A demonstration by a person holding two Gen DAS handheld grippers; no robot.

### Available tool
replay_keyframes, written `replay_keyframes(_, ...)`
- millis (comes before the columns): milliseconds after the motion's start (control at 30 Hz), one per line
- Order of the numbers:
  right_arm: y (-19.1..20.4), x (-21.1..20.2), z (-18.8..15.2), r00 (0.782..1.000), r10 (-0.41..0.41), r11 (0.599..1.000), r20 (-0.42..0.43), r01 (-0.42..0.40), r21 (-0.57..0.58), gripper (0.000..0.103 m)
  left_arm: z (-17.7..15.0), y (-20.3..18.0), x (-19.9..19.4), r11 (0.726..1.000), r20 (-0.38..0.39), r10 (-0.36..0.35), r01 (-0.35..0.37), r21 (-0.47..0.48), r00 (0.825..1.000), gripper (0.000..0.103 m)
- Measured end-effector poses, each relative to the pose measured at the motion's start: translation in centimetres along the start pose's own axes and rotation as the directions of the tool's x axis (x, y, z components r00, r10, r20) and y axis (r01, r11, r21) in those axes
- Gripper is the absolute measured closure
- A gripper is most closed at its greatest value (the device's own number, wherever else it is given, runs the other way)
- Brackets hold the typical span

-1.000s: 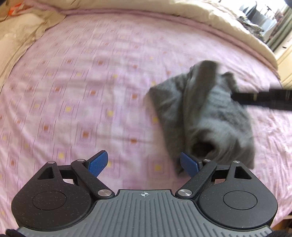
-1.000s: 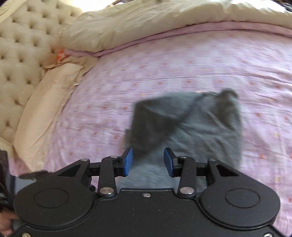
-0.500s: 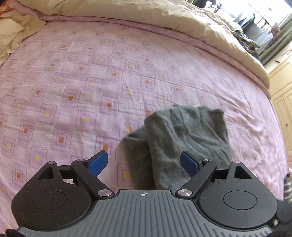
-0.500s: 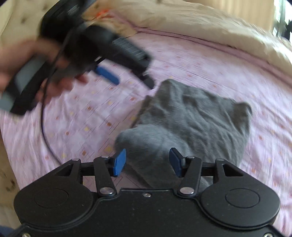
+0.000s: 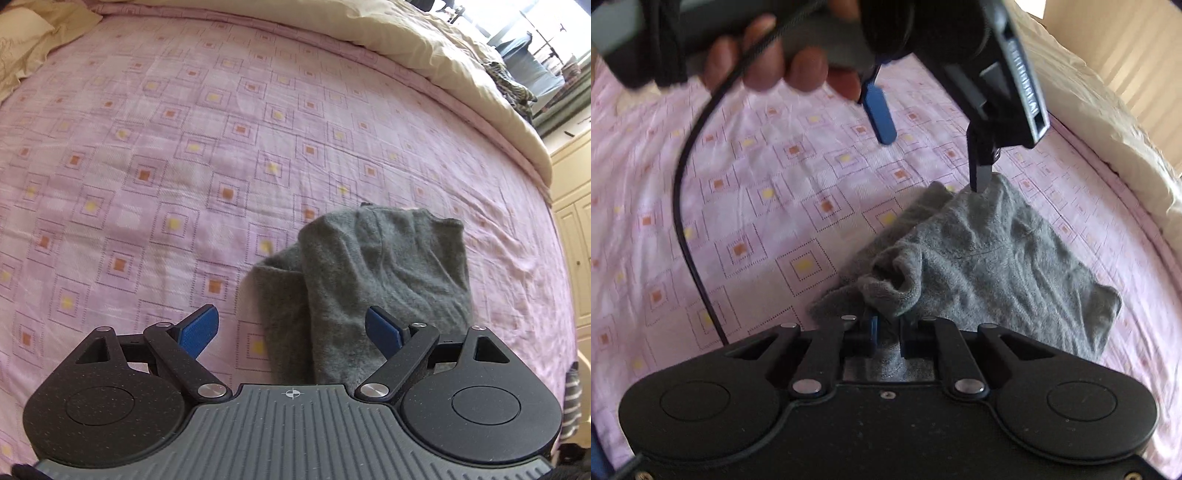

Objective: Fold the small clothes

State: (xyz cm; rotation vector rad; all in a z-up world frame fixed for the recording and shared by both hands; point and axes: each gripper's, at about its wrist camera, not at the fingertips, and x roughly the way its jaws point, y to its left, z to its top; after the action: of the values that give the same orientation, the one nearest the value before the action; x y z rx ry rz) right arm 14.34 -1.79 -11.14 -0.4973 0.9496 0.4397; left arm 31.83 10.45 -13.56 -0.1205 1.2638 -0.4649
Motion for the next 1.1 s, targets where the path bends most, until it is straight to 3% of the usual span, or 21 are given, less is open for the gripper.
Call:
replay_keyframes(100,-0.7,-1.1,-0.5,0.997,0.076,0.997,0.033,-0.076,0.006,0.087,0.2,-0.4,1.2,0.999,-0.013,-0.032,0.032,-0.011,0.999,0.016)
replay_keyframes(200,-0.7,-1.3,-0.8,0.994,0.103,0.995,0.021,-0.103,-0.011,0.087,0.6,-0.9,2.8,0.998,-0.025,-0.059,0.058,-0.031,0.998,0.016)
replay_keyframes(333,-1.3,-1.4,-1.1,0.993,0.115,0.993,0.015,-0.115,0.016,0.087,1.4,-1.2,5.0,0.998,-0.039,-0.042,0.04,-0.055,0.998,0.017)
replay_keyframes(367,-1.4,-1.4,-1.0,0.993,0.118,0.993,0.02,-0.118,0.023,0.087,1.5,-1.3,5.4,0.998,-0.037,-0.038,0.036,-0.049,0.999,0.025)
replay_keyframes(400,-1.5,-1.5,-1.0,0.992,0.122,0.992,0.024,-0.122,0.028,0.087,1.6,-1.3,5.5,0.999,-0.023,-0.041,0.04,-0.037,0.999,0.041)
replay_keyframes(433,-1.5,-1.7,-0.9,0.992,0.124,0.992,0.029,-0.124,0.028,0.087,1.6,-1.4,5.6,0.999,-0.009,-0.038,0.037,-0.022,0.999,0.08)
replay_keyframes(467,-1.5,-1.9,-0.8,0.991,0.129,0.991,0.036,-0.13,0.027,0.087,1.7,-1.6,5.5,1.0,-0.01,-0.012,0.012,-0.02,1.0,0.092)
replay_keyframes(600,-0.6,-2.1,-0.7,0.986,0.163,0.987,0.043,-0.163,-0.006,0.087,0.9,-0.9,3.5,0.999,0.083,0.004,-0.001,-0.033,0.997,0.092)
replay_keyframes(833,1.0,1.4,-1.3,0.971,0.23,0.971,-0.059,-0.233,-0.046,0.08,-0.4,2.5,5.4,0.988,0.015,0.126,-0.124,-0.096,0.992,0.092)
replay_keyframes(1000,0.4,0.9,-1.6,0.964,0.262,0.962,-0.044,-0.265,-0.071,0.074,-0.8,2.1,4.7,0.987,0.019,0.157,-0.157,-0.028,0.987,0.092)
replay_keyframes(1067,0.2,0.6,-2.0,0.965,0.259,0.962,-0.037,-0.261,-0.084,0.061,-0.9,1.9,3.8,0.987,0.051,0.16,-0.158,-0.043,0.986,0.09)
replay_keyframes(1100,0.4,0.3,-2.2,0.965,0.262,0.961,-0.028,-0.263,-0.085,0.058,-1.0,1.9,3.3,0.987,0.072,0.156,-0.152,-0.056,0.985,0.081)
